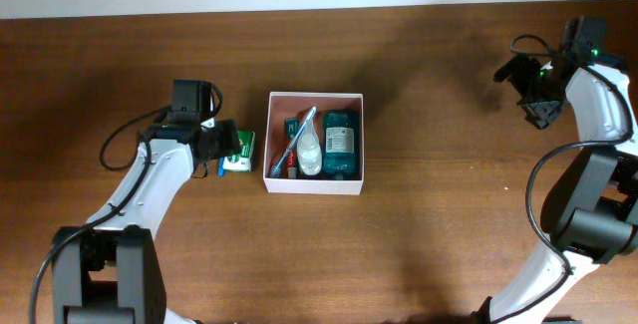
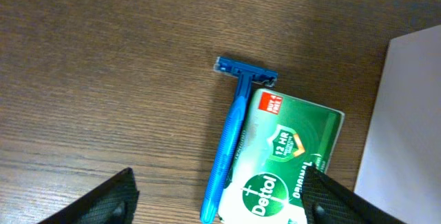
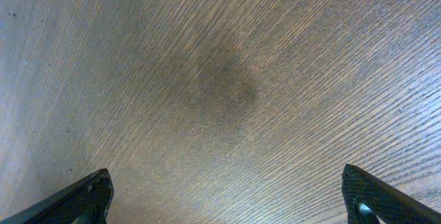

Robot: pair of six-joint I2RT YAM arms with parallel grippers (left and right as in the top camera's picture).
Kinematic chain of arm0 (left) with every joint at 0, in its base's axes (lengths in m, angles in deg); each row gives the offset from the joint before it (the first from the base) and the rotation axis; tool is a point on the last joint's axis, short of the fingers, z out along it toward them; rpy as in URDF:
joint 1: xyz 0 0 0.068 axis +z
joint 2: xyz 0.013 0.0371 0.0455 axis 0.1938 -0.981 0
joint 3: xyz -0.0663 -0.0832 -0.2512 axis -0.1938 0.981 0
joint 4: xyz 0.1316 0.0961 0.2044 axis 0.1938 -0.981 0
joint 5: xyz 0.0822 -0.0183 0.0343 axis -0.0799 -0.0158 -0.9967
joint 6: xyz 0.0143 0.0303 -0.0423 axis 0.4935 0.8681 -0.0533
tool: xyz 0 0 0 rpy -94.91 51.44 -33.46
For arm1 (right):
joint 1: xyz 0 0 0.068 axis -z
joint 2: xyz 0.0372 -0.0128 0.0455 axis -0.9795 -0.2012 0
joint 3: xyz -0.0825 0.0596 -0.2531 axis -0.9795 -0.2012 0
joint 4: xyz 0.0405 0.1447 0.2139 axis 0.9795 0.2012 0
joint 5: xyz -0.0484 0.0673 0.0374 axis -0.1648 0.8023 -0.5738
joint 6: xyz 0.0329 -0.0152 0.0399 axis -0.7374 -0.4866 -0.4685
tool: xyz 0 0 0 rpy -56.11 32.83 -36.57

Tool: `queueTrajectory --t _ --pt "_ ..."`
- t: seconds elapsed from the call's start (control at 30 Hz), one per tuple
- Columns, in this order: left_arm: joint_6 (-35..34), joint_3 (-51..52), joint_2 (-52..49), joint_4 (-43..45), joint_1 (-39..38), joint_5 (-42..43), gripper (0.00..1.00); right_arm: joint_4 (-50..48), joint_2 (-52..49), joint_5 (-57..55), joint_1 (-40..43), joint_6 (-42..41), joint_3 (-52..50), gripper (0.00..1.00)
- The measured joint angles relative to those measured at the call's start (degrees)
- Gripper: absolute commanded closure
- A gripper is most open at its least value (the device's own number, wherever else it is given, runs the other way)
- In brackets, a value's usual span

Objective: Pack container
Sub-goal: 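Lower left gripper and close it on the blue razor handle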

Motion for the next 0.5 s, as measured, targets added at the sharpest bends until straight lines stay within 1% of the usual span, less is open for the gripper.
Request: queueTrajectory --t 0.03,0.3,0.5 --pt "-0.02 0.07 0.00 0.26 0.00 -0.33 0.35 -0.02 0.00 0.00 0.00 0.00 0.00 0.01" --pt "0.74 0.33 -0.48 1.49 0.00 -0.85 0.36 -0.02 0.00 0.00 0.00 0.02 0.00 0.01" --pt "2.27 0.33 -4.31 2.71 0.00 -1.05 0.36 -0.02 0.00 0.00 0.00 0.02 0.00 0.01"
